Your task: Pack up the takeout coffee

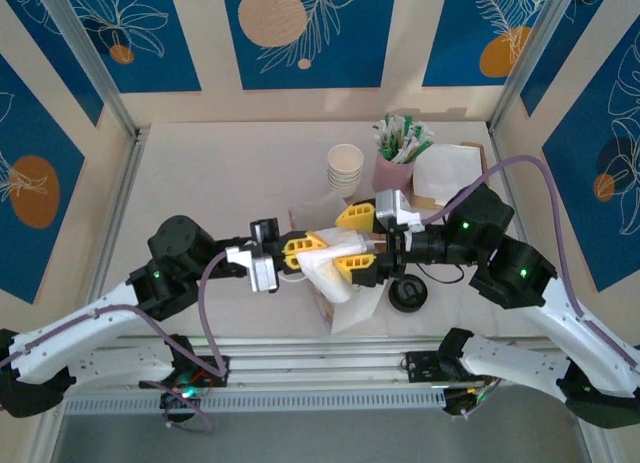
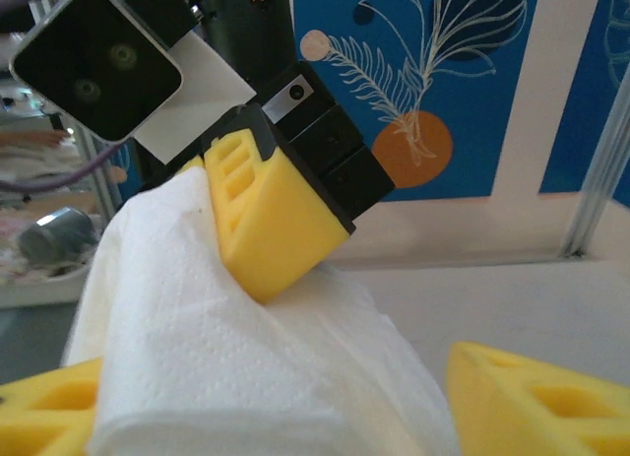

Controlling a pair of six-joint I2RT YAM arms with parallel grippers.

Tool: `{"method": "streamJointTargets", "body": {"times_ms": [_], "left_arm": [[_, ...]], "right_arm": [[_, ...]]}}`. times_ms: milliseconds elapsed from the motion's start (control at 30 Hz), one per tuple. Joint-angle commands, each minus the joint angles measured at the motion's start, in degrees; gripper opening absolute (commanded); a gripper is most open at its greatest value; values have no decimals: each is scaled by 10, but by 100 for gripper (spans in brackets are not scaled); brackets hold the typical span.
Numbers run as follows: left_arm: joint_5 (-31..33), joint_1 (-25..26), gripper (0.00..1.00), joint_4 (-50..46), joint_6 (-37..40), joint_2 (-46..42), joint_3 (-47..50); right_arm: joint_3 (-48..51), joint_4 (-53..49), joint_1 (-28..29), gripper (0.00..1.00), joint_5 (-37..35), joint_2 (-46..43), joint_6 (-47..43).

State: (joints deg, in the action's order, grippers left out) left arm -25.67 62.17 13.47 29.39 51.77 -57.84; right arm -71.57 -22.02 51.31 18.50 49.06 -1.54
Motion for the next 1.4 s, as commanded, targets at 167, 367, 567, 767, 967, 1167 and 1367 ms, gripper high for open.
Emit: {"method": "streamJointTargets", "body": {"times_ms": [167,367,567,767,967,1167,1367], "left_arm": [[49,14,0,45,-5,-3,12],[73,16,1,44,-10,-2,15],[121,17,29,23,-28,-10,12],[149,17,57,-24,-34,-46,31],[207,17,63,-131,-77,-101,44],[314,18,66,-181,-172,-174,67],[391,17,68,-225,-255,-223,93]], "right_arm": [[-1,-16,1,49,2,-13,-4],[-3,-26,1,35,-13,-9,2],[-7,-32,2,1,-16,-2,1],[-7,-35,3,0,-80,-7,12],[-34,-54,3,0,-133,8,78],[-94,-174,15,0,-267,70,146],[-160,-285,30,0,-390,141,186]]}}
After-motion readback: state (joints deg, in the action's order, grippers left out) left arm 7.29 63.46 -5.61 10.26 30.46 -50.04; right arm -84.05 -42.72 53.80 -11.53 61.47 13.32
